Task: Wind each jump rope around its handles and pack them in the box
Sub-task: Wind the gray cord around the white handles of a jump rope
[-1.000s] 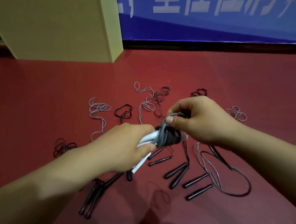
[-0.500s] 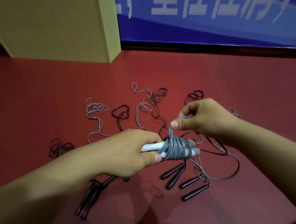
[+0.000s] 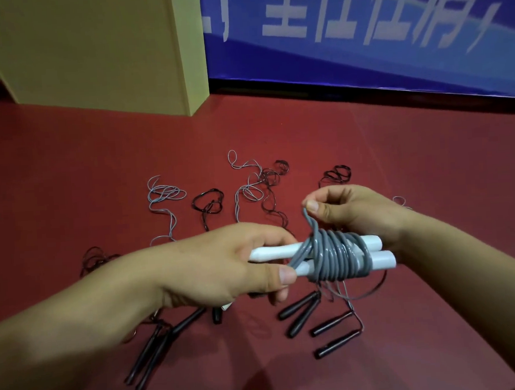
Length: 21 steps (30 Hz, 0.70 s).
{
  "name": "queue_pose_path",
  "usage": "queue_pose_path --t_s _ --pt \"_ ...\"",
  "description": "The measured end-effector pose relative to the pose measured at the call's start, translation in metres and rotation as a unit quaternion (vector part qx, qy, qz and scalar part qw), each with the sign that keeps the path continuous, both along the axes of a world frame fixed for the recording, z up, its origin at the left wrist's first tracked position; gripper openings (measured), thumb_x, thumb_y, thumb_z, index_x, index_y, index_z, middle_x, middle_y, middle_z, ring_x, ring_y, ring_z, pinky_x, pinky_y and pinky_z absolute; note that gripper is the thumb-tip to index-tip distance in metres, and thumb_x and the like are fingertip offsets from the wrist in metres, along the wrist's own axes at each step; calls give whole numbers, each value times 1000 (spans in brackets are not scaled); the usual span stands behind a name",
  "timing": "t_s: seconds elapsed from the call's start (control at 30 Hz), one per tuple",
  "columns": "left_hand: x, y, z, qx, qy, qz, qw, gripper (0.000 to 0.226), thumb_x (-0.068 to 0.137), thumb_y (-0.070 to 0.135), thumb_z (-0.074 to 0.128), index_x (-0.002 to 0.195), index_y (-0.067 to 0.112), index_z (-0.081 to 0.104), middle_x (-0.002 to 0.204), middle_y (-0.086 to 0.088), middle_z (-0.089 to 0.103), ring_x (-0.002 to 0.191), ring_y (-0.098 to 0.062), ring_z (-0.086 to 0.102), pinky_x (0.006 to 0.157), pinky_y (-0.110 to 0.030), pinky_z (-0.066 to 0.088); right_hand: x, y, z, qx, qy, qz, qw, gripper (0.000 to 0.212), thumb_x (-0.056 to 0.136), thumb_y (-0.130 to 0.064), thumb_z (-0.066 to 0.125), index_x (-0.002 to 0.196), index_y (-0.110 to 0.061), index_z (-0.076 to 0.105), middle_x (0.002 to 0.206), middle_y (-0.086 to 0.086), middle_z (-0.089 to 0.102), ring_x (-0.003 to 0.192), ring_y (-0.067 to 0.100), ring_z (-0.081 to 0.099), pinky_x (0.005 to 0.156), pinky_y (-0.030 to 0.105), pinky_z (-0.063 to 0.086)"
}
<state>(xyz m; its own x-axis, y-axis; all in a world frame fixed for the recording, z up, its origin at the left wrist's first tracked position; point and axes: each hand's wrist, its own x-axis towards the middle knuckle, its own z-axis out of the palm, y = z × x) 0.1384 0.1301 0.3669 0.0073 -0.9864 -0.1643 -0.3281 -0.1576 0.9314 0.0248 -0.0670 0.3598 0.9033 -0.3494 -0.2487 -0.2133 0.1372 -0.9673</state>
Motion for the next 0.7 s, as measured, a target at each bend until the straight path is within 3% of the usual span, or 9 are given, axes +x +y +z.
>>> queue_pose_path --t_s 0.07,0.17,0.27,0.33,0.4,0.47,0.53,0.7 --pt "1 1 -2 -11 18 -4 1000 10 92 24 59 99 19 62 80 0 65 78 -22 52 72 -40 39 1 0 0 26 7 9 1000 15 73 -15 66 86 -7 63 60 1 63 44 8 57 43 19 48" --pt "3 3 -3 -30 46 5 998 20 91 23 57 106 9 59 80 1 64 78 -18 52 71 -25 41 0 1 0 70 9 48 996 11 77 -8 66 87 -5 65 67 6 68 53 13 64 52 22 53" --pt "5 5 0 -50 105 29 993 27 91 21 56 111 3 56 78 -1 63 76 -12 55 70 -17 44 -2 5 -7 13 14 96 995 18 80 -4 65 74 -17 76 72 2 68 64 11 61 67 26 48" --pt "2 5 0 -51 156 51 985 34 90 19 56 117 -3 52 79 -3 63 76 -14 57 70 -18 46 -2 9 -11 -23 26 60 998 35 90 2 55 70 -21 73 63 -4 61 57 8 52 60 25 44" --pt "0 4 -1 -55 195 85 975 30 90 20 59 114 3 56 81 -4 64 77 -17 56 72 -23 47 1 16 -12 -49 26 62 997 26 92 4 51 80 -13 66 62 -2 60 56 11 49 56 26 43" --pt "-1 2 -1 -65 221 142 963 18 91 22 63 107 13 61 80 -4 63 76 -18 55 73 -28 48 4 22 -10 -65 33 76 994 21 96 -7 54 79 -12 65 66 1 60 55 13 47 55 26 40" --pt "1 0 -3 -70 214 209 952 18 90 23 61 105 14 61 76 -2 63 73 -17 56 73 -32 45 7 27 -8 -83 41 88 992 24 98 -22 53 80 -13 67 69 2 58 53 12 45 54 24 38" --pt "6 -4 -12 -63 98 304 945 7 99 20 55 99 17 61 70 0 63 64 -13 57 72 -34 44 10 35 -6 -116 54 84 988 28 101 -26 50 87 -9 67 61 0 52 53 13 40 53 25 36"
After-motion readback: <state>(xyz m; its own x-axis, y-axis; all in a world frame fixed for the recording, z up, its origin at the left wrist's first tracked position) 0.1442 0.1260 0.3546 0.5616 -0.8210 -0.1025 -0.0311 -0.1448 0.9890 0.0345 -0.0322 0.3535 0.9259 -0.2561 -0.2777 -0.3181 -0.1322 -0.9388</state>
